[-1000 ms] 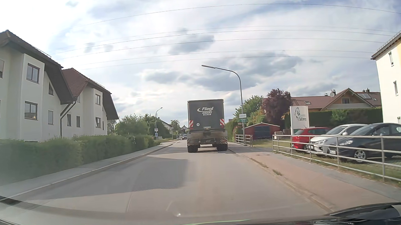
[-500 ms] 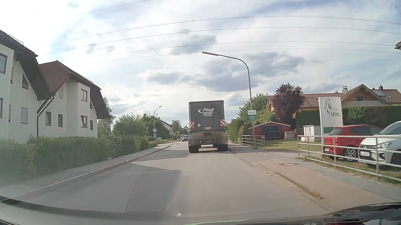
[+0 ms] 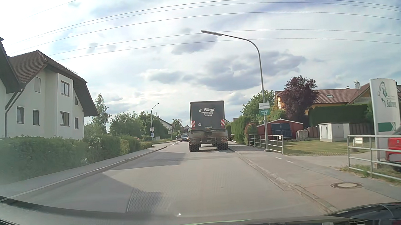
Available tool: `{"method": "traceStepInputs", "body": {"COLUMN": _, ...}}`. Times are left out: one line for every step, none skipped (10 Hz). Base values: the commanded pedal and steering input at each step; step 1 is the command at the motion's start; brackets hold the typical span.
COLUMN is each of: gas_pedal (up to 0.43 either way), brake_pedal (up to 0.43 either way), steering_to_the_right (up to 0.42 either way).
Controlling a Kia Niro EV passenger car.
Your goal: Follow the waypoints while adhering to traffic rules and regulations
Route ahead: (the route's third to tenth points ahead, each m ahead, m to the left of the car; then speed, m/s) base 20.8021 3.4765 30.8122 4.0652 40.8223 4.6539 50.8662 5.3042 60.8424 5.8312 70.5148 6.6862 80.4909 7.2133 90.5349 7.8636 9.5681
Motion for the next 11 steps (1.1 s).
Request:
{"method": "traceStepInputs", "body": {"gas_pedal": 0.118, "brake_pedal": 0.0, "steering_to_the_right": -0.007}}
{"method": "traceStepInputs", "body": {"gas_pedal": 0.118, "brake_pedal": 0.0, "steering_to_the_right": -0.007}}
{"method": "traceStepInputs", "body": {"gas_pedal": 0.118, "brake_pedal": 0.0, "steering_to_the_right": -0.007}}
{"method": "traceStepInputs", "body": {"gas_pedal": 0.118, "brake_pedal": 0.0, "steering_to_the_right": -0.007}}
{"method": "traceStepInputs", "body": {"gas_pedal": 0.13, "brake_pedal": 0.0, "steering_to_the_right": -0.007}}
{"method": "traceStepInputs", "body": {"gas_pedal": 0.13, "brake_pedal": 0.0, "steering_to_the_right": -0.007}}
{"method": "traceStepInputs", "body": {"gas_pedal": 0.13, "brake_pedal": 0.0, "steering_to_the_right": -0.007}}
{"method": "traceStepInputs", "body": {"gas_pedal": 0.138, "brake_pedal": 0.0, "steering_to_the_right": -0.007}}
{"method": "traceStepInputs", "body": {"gas_pedal": 0.15, "brake_pedal": 0.0, "steering_to_the_right": -0.007}}
{"method": "traceStepInputs", "body": {"gas_pedal": 0.15, "brake_pedal": 0.0, "steering_to_the_right": -0.007}}
{"method": "traceStepInputs", "body": {"gas_pedal": 0.157, "brake_pedal": 0.0, "steering_to_the_right": -0.008}}
